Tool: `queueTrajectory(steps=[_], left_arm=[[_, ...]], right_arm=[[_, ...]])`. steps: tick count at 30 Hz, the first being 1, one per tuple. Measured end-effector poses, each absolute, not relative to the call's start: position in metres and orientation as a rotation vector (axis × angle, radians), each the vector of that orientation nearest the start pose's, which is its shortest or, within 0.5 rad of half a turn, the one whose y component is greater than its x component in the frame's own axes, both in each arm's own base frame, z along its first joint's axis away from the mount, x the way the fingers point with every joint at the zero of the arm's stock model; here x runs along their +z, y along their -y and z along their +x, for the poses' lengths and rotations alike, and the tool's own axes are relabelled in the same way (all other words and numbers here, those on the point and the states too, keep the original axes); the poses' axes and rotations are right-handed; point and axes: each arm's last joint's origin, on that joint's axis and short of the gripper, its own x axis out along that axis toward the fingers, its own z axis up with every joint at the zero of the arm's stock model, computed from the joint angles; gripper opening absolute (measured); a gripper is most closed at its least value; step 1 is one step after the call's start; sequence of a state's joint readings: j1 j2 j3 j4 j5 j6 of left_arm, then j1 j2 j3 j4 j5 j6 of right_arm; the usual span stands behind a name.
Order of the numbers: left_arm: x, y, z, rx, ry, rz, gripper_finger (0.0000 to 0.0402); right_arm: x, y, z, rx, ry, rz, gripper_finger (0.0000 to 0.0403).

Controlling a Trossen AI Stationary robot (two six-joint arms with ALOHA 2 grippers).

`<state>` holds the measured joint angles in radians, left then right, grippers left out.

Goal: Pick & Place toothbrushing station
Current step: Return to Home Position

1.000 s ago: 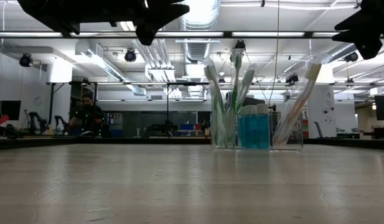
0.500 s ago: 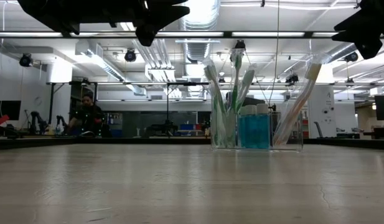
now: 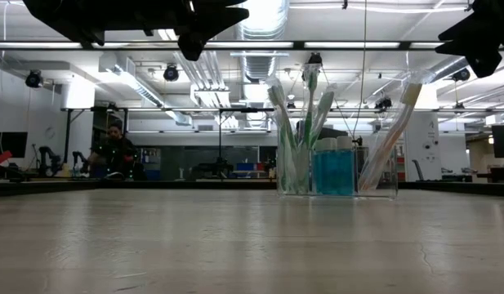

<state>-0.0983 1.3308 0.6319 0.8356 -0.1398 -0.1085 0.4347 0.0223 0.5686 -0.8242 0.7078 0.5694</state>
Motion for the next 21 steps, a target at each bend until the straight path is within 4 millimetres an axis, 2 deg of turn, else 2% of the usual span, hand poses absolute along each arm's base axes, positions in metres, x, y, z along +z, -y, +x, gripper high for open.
queueTrajectory(steps=[11, 16, 21], left_arm=[[0.26, 0.023, 0.274, 0.037, 0.08, -0.122, 0.0156], [0.286, 0.022, 0.255, 0.012, 0.167, -0.149, 0.0156], [0.31, 0.02, 0.227, -0.019, 0.205, -0.101, 0.0156]], right_arm=[[0.263, 0.008, 0.027, -0.328, -0.15, 0.412, 0.013], [0.263, 0.008, 0.027, -0.328, -0.15, 0.412, 0.0131], [0.263, 0.008, 0.027, -0.328, -0.15, 0.412, 0.0124]])
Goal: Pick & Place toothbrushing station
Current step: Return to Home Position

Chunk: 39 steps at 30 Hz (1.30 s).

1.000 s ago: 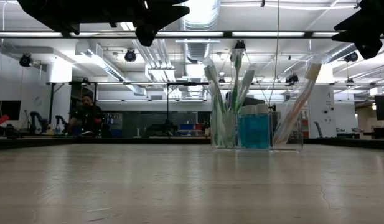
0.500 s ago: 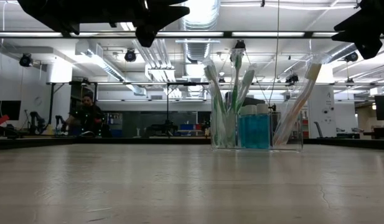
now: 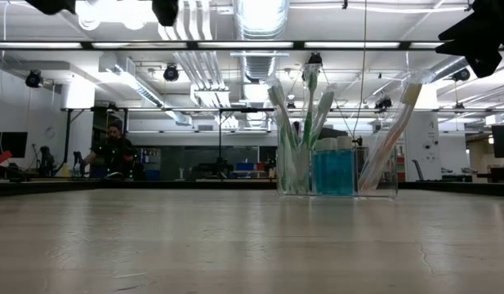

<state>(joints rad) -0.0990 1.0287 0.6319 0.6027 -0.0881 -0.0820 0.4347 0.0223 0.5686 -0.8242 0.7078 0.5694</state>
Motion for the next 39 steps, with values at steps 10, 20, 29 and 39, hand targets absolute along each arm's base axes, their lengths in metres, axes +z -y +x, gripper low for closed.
queueTrajectory(steps=[10, 20, 29, 39], left_arm=[[0.324, 0.014, 0.169, -0.015, 0.097, -0.085, 0.0156], [0.328, 0.009, 0.119, -0.019, 0.196, -0.102, 0.0156], [0.275, 0.007, 0.096, -0.038, 0.399, -0.169, 0.0156], [0.217, 0.006, 0.086, -0.058, 0.479, -0.235, 0.0156]], right_arm=[[0.263, 0.008, 0.027, -0.328, -0.15, 0.413, 0.012], [0.263, 0.008, 0.026, -0.328, -0.149, 0.413, 0.013], [0.263, 0.008, 0.026, -0.328, -0.149, 0.413, 0.012], [0.263, 0.008, 0.026, -0.328, -0.149, 0.413, 0.0121]])
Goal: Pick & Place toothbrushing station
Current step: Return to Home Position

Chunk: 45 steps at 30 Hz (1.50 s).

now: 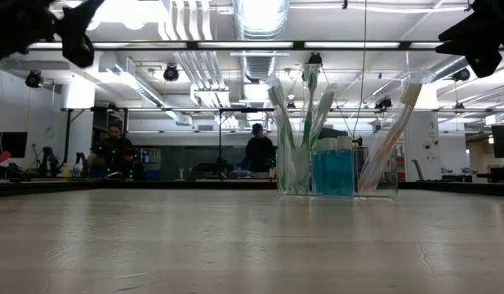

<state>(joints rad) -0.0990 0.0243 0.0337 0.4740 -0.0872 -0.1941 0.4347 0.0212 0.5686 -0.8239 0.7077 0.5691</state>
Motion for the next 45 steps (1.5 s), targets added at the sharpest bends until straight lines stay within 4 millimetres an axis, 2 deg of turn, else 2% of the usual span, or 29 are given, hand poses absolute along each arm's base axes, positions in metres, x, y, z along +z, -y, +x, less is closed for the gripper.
queueTrajectory(steps=[2, 10, 19, 45], left_arm=[[0.208, 0.006, 0.087, -0.057, 0.454, -0.242, 0.0156], [0.204, 0.006, 0.089, -0.059, 0.399, -0.276, 0.0156], [0.194, 0.007, 0.093, -0.047, 0.292, -0.269, 0.0156], [0.192, 0.007, 0.094, -0.045, 0.276, -0.267, 0.0156]], right_arm=[[0.263, 0.009, 0.026, -0.328, -0.149, 0.413, 0.0123], [0.263, 0.008, 0.026, -0.328, -0.148, 0.414, 0.013], [0.263, 0.008, 0.026, -0.328, -0.148, 0.417, 0.0119], [0.263, 0.008, 0.026, -0.328, -0.148, 0.417, 0.0125]])
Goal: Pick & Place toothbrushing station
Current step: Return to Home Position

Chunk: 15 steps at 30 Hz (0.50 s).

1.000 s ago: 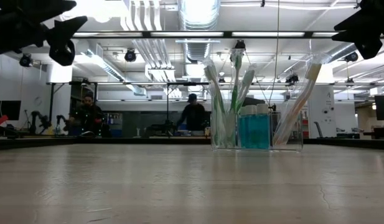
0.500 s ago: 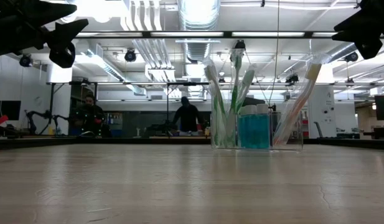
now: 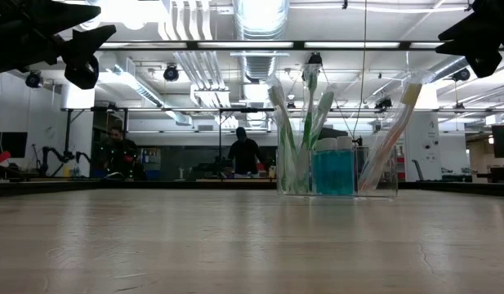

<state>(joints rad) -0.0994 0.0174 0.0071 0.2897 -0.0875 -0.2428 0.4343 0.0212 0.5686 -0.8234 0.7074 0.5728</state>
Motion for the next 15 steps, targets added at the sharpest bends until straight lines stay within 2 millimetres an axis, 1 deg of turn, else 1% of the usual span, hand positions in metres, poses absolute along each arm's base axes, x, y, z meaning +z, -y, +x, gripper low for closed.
queueTrajectory(steps=[8, 15], left_arm=[[0.1921, 0.0069, 0.0943, -0.045, 0.275, -0.267, 0.0156], [0.1919, 0.0069, 0.0943, -0.045, 0.275, -0.267, 0.0156]], right_arm=[[0.2633, 0.0085, 0.0264, -0.328, -0.148, 0.417, 0.0114], [0.2634, 0.0085, 0.0264, -0.328, -0.148, 0.417, 0.0119]])
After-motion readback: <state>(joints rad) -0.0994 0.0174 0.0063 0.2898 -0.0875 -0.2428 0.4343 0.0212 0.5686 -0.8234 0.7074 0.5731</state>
